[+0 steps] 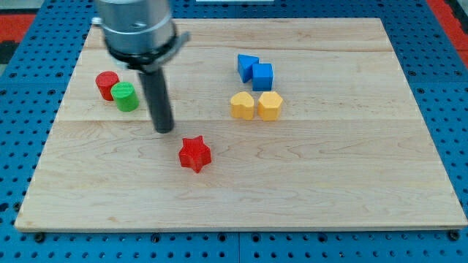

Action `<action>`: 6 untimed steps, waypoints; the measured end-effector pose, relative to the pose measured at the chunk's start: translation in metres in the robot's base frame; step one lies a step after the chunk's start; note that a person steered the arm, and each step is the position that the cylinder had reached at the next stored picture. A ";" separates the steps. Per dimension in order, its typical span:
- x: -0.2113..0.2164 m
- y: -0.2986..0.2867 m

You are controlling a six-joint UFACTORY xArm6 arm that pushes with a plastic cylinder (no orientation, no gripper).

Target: Move the red star towards the bottom right

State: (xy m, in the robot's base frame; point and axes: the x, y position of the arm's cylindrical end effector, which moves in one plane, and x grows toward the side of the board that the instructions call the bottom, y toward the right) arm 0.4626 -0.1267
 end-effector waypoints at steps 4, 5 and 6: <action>0.095 0.257; 0.082 0.210; 0.076 0.081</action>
